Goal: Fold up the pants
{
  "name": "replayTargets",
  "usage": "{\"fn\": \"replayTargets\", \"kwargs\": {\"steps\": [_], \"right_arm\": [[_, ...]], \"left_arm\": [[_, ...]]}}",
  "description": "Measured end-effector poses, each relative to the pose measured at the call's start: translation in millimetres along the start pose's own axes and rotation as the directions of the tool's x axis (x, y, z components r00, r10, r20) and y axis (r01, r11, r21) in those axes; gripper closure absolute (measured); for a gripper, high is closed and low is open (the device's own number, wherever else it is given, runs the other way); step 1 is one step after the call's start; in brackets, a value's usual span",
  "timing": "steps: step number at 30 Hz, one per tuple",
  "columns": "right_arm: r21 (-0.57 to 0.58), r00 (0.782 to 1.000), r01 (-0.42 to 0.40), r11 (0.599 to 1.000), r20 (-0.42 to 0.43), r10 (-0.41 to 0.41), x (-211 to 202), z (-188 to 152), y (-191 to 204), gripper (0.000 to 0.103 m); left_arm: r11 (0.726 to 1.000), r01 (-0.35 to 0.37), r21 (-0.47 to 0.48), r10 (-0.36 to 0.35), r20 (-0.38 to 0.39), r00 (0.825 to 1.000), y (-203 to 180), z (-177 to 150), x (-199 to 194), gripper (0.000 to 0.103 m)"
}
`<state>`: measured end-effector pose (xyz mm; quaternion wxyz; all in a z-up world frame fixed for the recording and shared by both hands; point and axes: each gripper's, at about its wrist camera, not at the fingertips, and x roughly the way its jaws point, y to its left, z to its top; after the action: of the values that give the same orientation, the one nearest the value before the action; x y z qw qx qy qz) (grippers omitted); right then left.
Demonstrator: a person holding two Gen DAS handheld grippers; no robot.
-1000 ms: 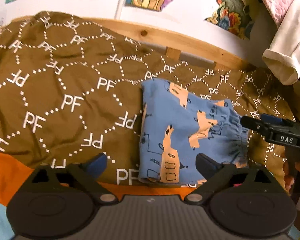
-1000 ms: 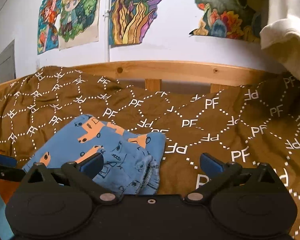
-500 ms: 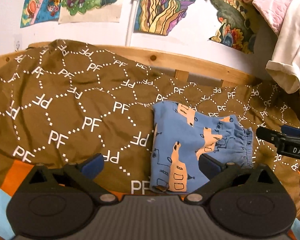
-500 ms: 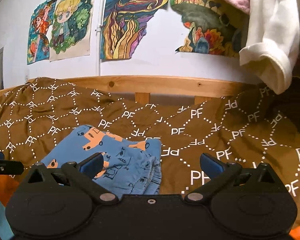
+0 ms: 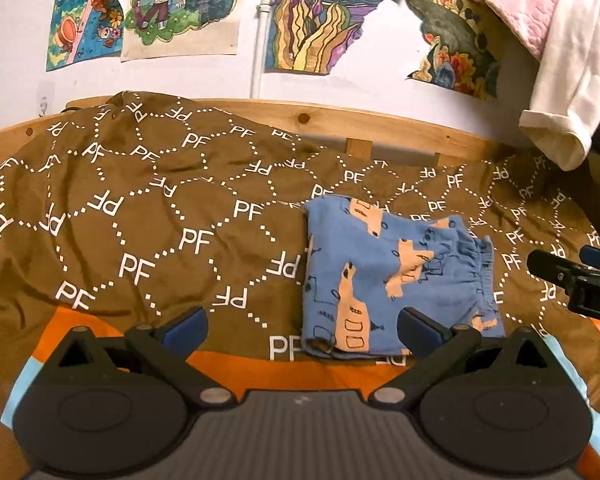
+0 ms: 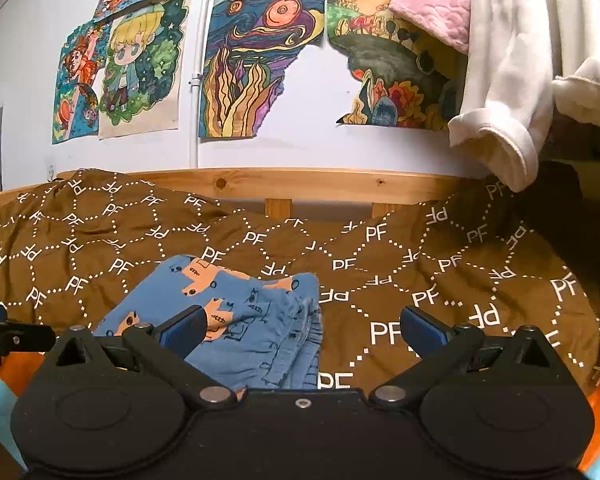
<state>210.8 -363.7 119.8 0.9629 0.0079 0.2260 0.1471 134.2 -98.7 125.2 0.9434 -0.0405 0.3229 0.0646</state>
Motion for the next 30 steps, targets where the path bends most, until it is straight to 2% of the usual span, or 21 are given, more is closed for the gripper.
{"fn": "replayTargets", "kwargs": {"steps": [8, 18, 22, 30], "right_arm": [[-0.02, 1.0, 0.001, 1.0, 0.032, -0.001, -26, -10, 11, 0.001], [0.028, 1.0, 0.018, 0.999, 0.008, -0.018, -44, -21, 16, 0.001], [0.013, 0.999, 0.049, 0.999, 0.022, -0.049, -51, -29, 22, 0.001], [0.028, 0.999, 0.033, 0.999, -0.007, -0.032, -65, -41, 21, 0.001]], "left_arm": [[0.999, -0.023, 0.024, 0.023, 0.014, 1.0, -1, -10, -17, 0.0], [0.998, -0.044, 0.037, 0.044, 0.012, 0.999, 0, -19, -26, 0.0], [0.998, -0.041, 0.036, 0.04, 0.028, 0.999, 0, -23, -31, 0.0], [0.999, -0.032, 0.043, 0.031, 0.019, 0.999, 2, -30, -35, 0.0]]}}
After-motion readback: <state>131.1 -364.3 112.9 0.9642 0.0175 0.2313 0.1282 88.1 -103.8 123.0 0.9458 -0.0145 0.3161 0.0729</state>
